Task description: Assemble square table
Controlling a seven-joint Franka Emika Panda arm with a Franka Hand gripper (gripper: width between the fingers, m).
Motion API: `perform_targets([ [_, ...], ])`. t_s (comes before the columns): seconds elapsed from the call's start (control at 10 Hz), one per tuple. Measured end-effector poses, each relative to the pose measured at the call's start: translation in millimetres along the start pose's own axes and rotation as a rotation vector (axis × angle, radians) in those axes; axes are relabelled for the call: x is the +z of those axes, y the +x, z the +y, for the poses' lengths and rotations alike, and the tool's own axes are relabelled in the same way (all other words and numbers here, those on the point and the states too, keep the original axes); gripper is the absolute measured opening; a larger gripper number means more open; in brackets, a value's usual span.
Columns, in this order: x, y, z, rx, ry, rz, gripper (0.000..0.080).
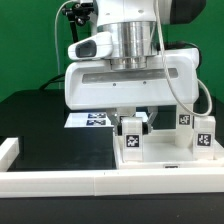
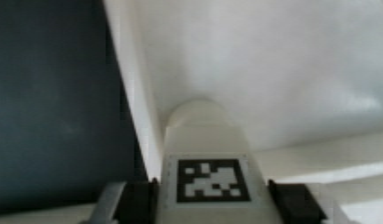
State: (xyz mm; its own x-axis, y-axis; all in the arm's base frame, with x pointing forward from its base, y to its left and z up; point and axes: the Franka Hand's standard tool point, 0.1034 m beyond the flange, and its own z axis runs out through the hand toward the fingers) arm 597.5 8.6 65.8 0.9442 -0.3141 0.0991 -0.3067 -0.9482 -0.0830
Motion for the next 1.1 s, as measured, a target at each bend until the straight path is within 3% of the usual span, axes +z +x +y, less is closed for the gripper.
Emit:
perform_targets([
  [0.3, 0.3, -0.5, -2.1, 0.322, 0.001, 0.014, 0.0290],
  [0.7, 0.2, -0.2, -2.4, 0.437, 0.005, 0.008, 0.0290],
  [0.8, 0.3, -0.8, -2.9, 0.409, 0.004, 0.005, 0.0465],
  [0.9, 0.3, -2.1, -4.7, 0.393, 0.001, -0.006, 0.0588],
  [1.0, -0.3, -2.0, -4.1, 0.312, -0.003, -0.016, 0.0588],
  [1.1, -1.3, -0.6, -3.3, 0.187, -0.007, -0.022, 0.0637],
])
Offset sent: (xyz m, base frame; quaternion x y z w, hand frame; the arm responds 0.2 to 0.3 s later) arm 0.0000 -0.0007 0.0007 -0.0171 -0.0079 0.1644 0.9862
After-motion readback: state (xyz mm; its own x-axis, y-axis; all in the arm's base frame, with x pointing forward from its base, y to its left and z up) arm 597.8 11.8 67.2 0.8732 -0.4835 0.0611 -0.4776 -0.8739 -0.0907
